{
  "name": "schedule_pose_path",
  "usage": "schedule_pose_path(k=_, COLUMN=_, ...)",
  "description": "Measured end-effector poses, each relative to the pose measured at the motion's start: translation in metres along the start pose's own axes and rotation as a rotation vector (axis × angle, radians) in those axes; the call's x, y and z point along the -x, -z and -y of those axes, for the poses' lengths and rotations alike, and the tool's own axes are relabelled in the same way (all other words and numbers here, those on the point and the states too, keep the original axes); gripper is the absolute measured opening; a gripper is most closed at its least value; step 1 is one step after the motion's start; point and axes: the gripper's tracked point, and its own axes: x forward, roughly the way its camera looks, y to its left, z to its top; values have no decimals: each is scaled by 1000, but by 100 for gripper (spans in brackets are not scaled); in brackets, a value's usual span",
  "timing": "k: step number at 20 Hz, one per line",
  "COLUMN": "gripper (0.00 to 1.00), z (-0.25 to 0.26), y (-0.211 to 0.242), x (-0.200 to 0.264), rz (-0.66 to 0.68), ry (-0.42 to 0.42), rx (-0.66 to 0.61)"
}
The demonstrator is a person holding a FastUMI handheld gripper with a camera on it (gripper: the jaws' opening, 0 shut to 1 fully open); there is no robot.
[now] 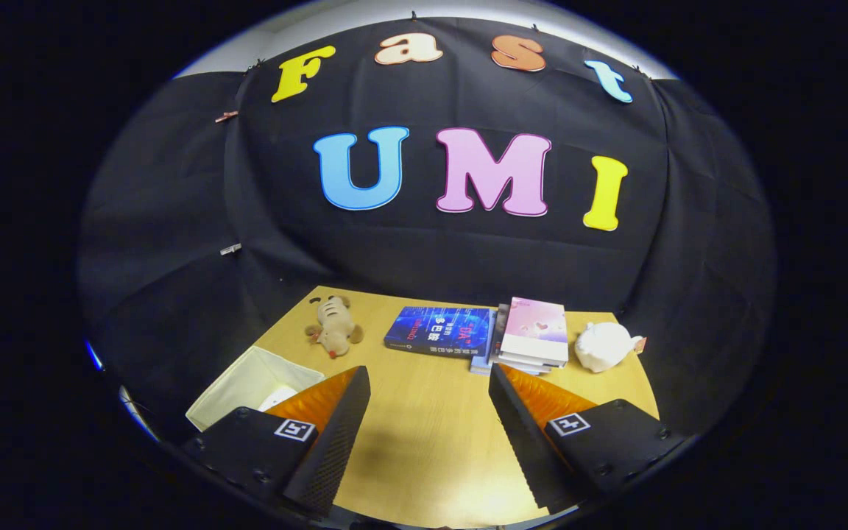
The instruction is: Open the storage box then place both shoes into the box .Put the left shoe in first, then the right shoe, with the right side of both shoes facing outward in a uniform manner.
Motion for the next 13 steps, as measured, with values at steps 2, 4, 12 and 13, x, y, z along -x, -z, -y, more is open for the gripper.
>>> schedule_pose_path(k=2, gripper=99, z=18, y=-5, x=6, rz=22, ry=13, rx=2)
schedule_pose_path(k=4, gripper=99, z=32, y=-8, x=11, rz=41, ry=17, rx=2)
schedule_pose_path(k=12, gripper=99, z=73, y=-30, x=35, rz=157, ry=65, rx=35)
schedule_pose_path(k=13, gripper=98, z=75, y=-32, x=38, rz=171, ry=73, rx=39)
